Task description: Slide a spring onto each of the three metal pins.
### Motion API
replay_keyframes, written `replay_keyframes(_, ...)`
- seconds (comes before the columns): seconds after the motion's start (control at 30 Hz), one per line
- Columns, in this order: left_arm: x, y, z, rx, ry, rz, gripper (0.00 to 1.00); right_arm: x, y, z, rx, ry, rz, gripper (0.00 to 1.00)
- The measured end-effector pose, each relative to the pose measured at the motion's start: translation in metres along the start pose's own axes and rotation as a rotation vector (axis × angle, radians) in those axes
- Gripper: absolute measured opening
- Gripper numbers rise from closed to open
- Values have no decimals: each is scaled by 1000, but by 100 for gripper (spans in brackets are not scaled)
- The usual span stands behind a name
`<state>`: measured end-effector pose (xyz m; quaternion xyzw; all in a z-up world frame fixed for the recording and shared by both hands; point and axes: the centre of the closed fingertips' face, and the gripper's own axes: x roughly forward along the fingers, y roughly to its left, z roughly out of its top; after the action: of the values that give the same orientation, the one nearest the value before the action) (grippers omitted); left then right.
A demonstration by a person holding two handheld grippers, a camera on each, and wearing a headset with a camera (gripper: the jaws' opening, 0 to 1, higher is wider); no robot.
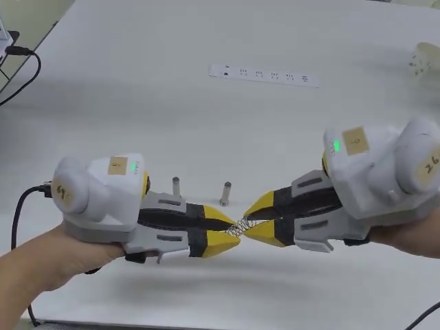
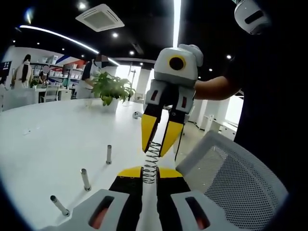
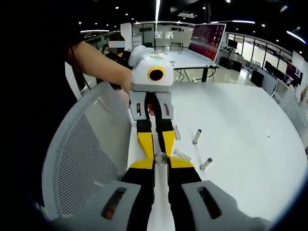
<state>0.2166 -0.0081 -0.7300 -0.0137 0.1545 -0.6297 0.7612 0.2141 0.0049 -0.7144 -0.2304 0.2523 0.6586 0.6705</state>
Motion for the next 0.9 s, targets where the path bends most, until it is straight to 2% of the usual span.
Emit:
replay_keyframes(0.37, -1, -2, -2, 3, 6, 8, 1, 5, 3, 6, 26, -53, -18, 6)
replay_keyframes(0.63, -3, -2, -1, 20, 6, 23, 1, 4, 3, 7, 28, -70, -34, 7)
replay_keyframes(0.9, -4, -4, 1, 34, 6, 23, 1, 3, 4, 10, 39, -86, -24, 7)
